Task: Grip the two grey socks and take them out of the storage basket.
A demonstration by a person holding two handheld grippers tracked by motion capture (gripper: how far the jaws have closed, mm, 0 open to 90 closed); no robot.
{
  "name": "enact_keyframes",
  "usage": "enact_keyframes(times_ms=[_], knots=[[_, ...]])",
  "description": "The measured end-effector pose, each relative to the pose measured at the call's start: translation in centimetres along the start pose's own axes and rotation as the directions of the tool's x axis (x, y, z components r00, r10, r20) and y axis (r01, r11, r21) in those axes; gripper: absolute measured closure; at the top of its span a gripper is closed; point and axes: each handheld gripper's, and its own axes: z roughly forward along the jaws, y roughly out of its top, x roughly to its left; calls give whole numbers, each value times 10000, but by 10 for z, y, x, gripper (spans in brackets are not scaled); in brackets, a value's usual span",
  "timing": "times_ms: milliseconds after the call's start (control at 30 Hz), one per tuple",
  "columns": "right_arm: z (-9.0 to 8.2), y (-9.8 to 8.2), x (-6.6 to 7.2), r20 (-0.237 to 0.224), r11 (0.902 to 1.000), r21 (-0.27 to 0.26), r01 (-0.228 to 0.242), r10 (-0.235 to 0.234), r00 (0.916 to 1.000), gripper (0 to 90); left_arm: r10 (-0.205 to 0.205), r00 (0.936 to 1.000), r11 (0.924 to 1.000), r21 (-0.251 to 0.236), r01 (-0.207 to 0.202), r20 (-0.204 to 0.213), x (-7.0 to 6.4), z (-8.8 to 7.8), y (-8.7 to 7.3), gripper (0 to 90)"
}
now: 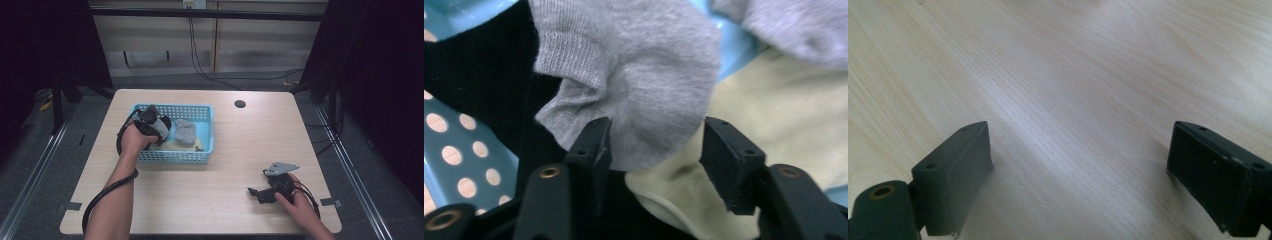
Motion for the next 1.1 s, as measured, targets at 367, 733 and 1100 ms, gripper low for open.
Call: enact_keyframes(times_ms=[367,733,1100], knots=[[0,0,0,7,10000,1,13,-13,10000,100,-155,9998,9960,875,162,-96,-2,11,4,764],[0,0,0,-28,10000,-9,-24,24,10000,100,72,9998,9991,426,-79,164,-6,-30,12,858],[0,0,0,-20,10000,-27,-36,36,10000,100,676,9938,9967,385,-713,888,-21,-81,19,860]])
